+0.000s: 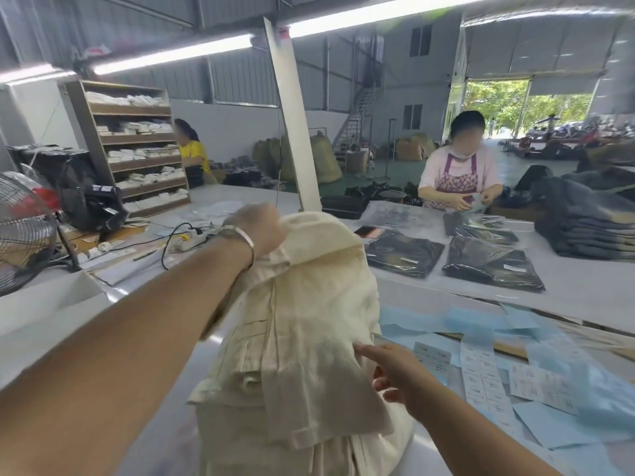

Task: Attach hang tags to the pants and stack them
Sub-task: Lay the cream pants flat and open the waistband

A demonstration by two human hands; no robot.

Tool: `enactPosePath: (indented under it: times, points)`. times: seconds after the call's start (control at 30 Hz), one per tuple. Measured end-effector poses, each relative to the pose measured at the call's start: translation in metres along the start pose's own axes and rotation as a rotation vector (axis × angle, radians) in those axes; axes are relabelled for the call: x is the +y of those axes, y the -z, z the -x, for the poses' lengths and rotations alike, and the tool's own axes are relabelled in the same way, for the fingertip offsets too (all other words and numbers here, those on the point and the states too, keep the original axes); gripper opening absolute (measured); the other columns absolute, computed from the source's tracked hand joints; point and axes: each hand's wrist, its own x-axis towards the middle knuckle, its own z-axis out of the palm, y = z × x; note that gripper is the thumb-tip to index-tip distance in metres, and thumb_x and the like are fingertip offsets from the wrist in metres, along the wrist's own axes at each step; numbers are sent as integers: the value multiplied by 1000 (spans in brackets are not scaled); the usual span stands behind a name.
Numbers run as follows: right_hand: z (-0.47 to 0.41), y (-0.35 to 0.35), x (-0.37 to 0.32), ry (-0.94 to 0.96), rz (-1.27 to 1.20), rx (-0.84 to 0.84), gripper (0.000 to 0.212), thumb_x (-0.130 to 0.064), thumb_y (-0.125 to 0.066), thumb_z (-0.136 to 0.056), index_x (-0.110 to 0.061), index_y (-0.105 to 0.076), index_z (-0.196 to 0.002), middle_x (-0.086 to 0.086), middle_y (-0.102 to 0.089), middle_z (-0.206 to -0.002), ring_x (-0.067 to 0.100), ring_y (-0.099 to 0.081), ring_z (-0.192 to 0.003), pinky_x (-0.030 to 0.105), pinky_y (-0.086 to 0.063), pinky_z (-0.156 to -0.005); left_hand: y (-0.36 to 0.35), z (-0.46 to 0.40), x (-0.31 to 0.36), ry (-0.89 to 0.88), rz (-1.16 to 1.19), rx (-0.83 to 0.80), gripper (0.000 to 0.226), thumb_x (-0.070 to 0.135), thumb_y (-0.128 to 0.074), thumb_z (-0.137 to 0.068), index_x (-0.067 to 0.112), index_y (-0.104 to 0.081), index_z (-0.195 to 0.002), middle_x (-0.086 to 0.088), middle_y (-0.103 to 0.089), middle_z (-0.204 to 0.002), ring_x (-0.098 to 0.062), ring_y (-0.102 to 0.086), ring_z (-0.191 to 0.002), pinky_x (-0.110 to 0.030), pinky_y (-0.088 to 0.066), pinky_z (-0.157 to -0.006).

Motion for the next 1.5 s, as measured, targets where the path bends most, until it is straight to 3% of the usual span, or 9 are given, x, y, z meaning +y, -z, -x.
enactPosePath:
  times: [0.23, 0.33, 0.53, 0.73, 0.9, 1.03, 1.17, 1.27, 1.5]
  points:
    - [11, 2, 5, 24, -149, 9, 25, -24, -65, -80, -16, -61, -103, 3, -59, -94, 18, -55, -78, 38, -46, -74, -36, 57, 89, -100, 339, -644, 63, 70, -38, -90, 11, -59, -82, -1, -65, -85, -19, -60, -67, -23, -47, -56]
    - [8, 10, 15, -28, -349, 29, 30, -6, -41, -100, -4, -50, -129, 7, -57, -93, 25, -56, -81, 43, -47, -78, -67, 62, 51, -80, 24, -440, 55, 64, -35, -94, 14, -59, -89, -8, -66, -102, -26, -59, -89, -31, -46, -81]
    - [-1, 12, 2, -137, -726, -242, 70, -72, -46, -85, -13, -68, -116, 17, -67, -119, 38, -60, -112, 47, -44, -101, -104, 76, -20, 410, 444, -512, 99, 78, -61, -70, 11, -42, -142, -9, -53, -138, -27, -55, -117, -36, -49, -95]
    - [-8, 14, -5, -69, -516, -228, 47, -23, -69, -68, -4, -68, -110, 14, -62, -101, 29, -60, -85, 34, -45, -73, -122, 73, -10, 579, 496, -420, 112, 85, -61, -61, 15, -39, -145, -18, -30, -151, -38, -27, -138, -48, -30, -113]
    - [-15, 28, -38, 190, -328, 51, 41, -4, -69, -43, 3, -65, -84, 15, -58, -75, 28, -53, -67, 36, -42, -64, -130, 65, 4, 512, 963, -198, 59, 34, -85, -67, 10, -60, -115, -8, -66, -116, -20, -60, -92, -28, -49, -75]
    - [-2, 44, -58, 442, -475, -223, 57, 0, -65, -46, 10, -61, -102, 23, -64, -89, 32, -63, -72, 34, -52, -63, -105, 65, 2, 398, 1208, -120, 39, 13, -79, -68, 8, -65, -104, -11, -70, -105, -21, -66, -82, -25, -48, -61]
    - [9, 60, -23, 477, -846, -618, 75, -52, -37, -98, 11, -37, -139, 34, -43, -139, 45, -43, -128, 56, -32, -109, -93, 74, -33, 261, 1785, -264, 45, 36, -72, -74, 6, -72, -107, -17, -73, -100, -29, -71, -86, -33, -57, -67]
    - [-3, 49, -16, 180, -842, -573, 88, -76, -31, -82, -2, -75, -100, 25, -70, -105, 37, -71, -90, 45, -59, -66, -114, 75, -38, 583, 1552, -312, 50, 52, -64, -83, 12, -71, -111, -14, -72, -106, -33, -67, -101, -43, -52, -93]
    - [3, 46, -24, 83, -638, -315, 61, -7, -71, -63, 4, -62, -122, 20, -72, -88, 31, -71, -66, 38, -60, -63, -106, 76, -20, 568, 1511, -460, 57, 32, -86, -61, 6, -72, -109, -11, -75, -95, -26, -70, -87, -40, -53, -91]
